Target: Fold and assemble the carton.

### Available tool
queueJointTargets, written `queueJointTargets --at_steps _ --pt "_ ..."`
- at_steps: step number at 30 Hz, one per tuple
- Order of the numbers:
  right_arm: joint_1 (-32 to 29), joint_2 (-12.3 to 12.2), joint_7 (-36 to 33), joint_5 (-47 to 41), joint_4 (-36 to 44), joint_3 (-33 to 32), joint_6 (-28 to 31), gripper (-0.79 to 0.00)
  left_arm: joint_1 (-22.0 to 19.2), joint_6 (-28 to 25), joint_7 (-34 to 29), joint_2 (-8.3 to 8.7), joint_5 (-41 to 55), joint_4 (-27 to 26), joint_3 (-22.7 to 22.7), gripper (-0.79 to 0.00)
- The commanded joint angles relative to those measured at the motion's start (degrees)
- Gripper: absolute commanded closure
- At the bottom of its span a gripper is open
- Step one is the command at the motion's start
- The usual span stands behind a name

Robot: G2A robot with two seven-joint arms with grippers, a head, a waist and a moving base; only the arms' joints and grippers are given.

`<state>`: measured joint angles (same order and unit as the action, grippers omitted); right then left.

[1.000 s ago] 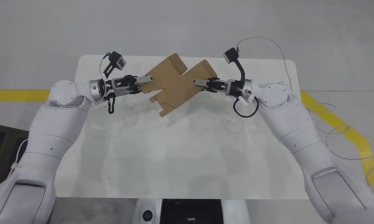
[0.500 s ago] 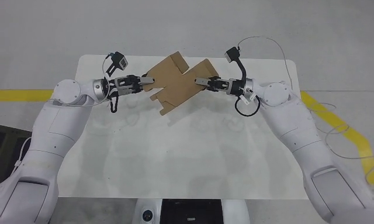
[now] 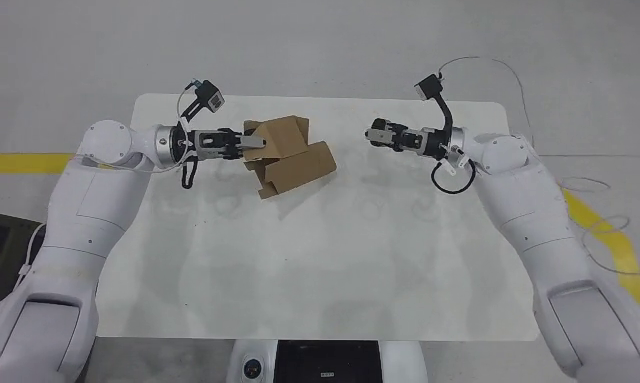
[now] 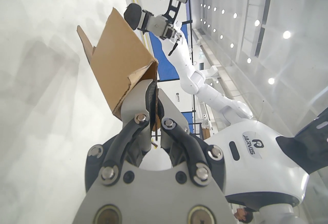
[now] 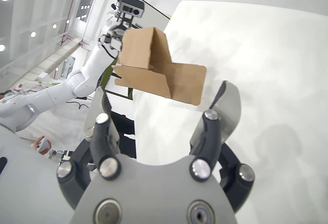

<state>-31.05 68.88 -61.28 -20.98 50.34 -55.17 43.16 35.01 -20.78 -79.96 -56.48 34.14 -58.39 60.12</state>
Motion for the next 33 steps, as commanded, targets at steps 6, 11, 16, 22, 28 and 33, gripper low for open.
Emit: queueJointTargets --at_steps 6,11,16,22,28,33 --pt "-0.13 0.15 -2.87 -10.51 7.98 3.25 -3.01 -0.542 -1.1 -1.48 -1.17 -0.55 -2.13 0.41 -1.46 0.0" --pt "0.2 0.27 -5.57 -15.08 9.88 6.67 -5.71 -0.329 -1.48 -2.35 -1.18 -0.94 -1.72 -0.77 -2.01 0.0" --pt "0.75 0.64 -6.69 -17.5 9.91 9.55 -6.83 -0.317 -1.23 -2.45 -1.09 -0.98 -1.77 -2.73 -2.34 0.0" --pt "2.19 1.03 -5.91 -16.73 6.86 12.02 -6.06 -0.302 -0.48 -2.2 -1.34 -0.77 -1.43 -5.06 -2.48 0.0" --pt "4.2 1.37 -4.72 -14.09 3.46 14.41 -4.87 -0.265 -0.12 -2.21 -1.33 -0.43 -1.31 -6.31 -2.28 0.0" --pt "5.49 1.75 -3.78 -12.95 0.73 16.36 -3.93 -0.32 0.15 -2.18 -1.37 -0.26 -0.59 -7.0 -2.23 0.0"
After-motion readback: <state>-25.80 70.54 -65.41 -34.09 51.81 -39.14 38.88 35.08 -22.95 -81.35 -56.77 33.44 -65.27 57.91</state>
